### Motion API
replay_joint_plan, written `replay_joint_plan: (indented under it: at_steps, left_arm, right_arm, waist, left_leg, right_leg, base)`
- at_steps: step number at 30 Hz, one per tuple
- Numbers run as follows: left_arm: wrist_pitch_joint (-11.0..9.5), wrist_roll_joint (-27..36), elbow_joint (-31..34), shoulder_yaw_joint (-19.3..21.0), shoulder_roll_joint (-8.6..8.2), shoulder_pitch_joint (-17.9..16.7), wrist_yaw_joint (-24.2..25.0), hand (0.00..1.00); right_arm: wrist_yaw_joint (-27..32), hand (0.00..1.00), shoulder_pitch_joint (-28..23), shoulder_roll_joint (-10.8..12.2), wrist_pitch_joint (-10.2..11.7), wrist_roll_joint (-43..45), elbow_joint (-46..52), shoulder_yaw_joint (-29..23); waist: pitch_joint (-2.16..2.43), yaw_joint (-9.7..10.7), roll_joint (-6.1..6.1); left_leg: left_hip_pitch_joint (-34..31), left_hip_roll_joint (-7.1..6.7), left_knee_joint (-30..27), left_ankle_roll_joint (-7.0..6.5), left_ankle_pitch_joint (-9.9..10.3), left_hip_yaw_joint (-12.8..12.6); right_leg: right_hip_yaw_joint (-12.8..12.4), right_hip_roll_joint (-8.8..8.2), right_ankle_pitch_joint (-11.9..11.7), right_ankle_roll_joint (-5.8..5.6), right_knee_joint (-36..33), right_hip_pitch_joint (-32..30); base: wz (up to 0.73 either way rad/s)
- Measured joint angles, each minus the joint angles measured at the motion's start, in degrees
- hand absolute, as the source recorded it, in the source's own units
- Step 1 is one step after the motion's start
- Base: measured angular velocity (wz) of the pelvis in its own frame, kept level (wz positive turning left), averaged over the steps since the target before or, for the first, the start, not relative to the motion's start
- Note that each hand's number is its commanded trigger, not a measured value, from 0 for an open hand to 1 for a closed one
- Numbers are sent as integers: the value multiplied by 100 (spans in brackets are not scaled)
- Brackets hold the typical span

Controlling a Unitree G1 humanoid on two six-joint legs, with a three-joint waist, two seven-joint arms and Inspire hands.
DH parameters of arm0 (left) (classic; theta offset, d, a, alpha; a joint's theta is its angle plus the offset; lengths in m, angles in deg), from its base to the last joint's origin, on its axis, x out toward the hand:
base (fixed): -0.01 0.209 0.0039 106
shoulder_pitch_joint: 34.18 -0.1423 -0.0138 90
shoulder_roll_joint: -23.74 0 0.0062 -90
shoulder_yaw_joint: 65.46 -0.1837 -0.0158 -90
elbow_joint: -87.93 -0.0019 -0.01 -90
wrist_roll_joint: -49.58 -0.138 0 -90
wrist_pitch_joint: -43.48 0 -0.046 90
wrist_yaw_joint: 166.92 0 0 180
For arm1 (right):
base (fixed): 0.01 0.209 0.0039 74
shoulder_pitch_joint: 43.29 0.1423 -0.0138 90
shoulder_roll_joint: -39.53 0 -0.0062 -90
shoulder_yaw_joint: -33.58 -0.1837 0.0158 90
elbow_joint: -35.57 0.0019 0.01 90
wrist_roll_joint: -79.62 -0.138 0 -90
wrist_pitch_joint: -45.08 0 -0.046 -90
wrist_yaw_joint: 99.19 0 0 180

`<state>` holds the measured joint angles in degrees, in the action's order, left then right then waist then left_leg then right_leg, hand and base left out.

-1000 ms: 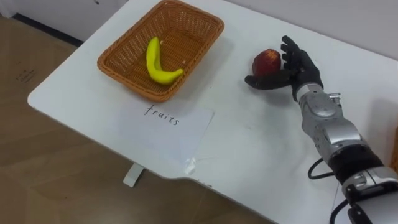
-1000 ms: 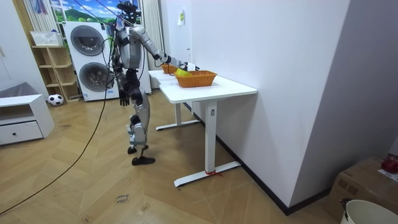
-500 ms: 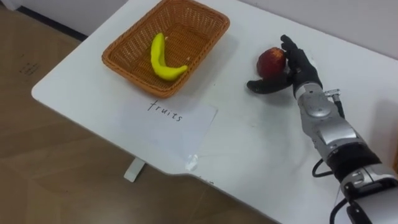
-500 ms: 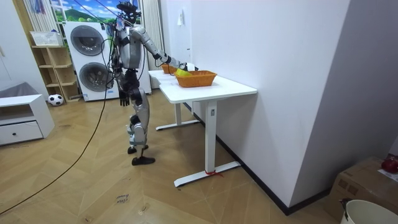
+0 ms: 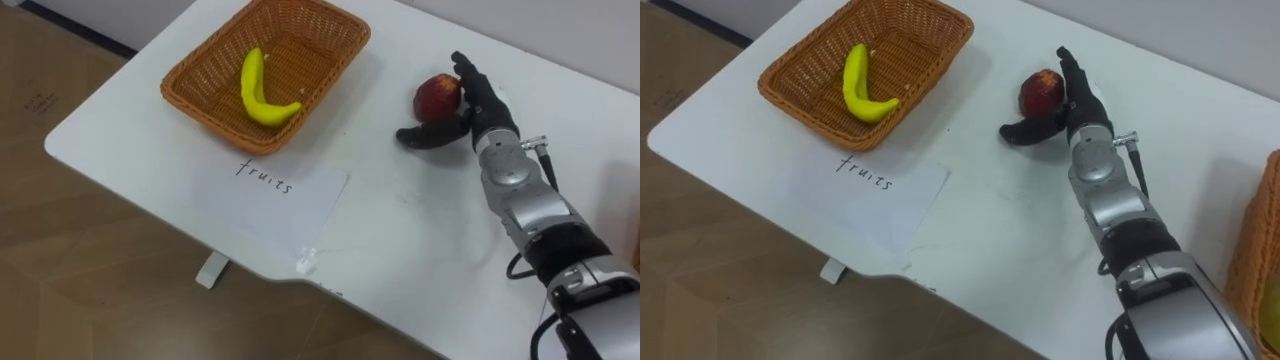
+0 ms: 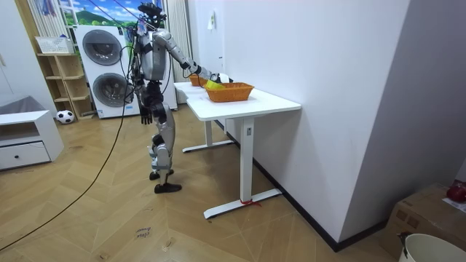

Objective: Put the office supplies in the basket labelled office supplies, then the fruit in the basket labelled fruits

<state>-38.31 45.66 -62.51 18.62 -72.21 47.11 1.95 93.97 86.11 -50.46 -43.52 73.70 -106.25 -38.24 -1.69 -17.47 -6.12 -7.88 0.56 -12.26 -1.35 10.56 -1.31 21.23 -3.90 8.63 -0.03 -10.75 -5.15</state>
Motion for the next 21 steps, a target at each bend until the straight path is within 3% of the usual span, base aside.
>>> replay_joint_plan:
  at_steps: [20, 21]
  left_arm:
    - [-2, -3, -162, 1, 4, 76, 18, 0]
    - [-6, -2, -165, 1, 4, 76, 18, 0]
  right_arm:
    - [101, 0, 7, -2, -8, 175, -32, 0]
    - [97, 58, 11, -2, -7, 193, -35, 0]
  waist:
    - [-4, -4, -11]
    - [-3, -3, -14]
  left_leg:
    - [-50, 2, -37, 1, -2, 9]
    - [-51, 3, -34, 1, -2, 9]
  right_leg:
    - [96, -15, 0, 0, 3, -10]
    - [96, -14, 0, 0, 3, -12]
  base:
    - [0]
    - [0]
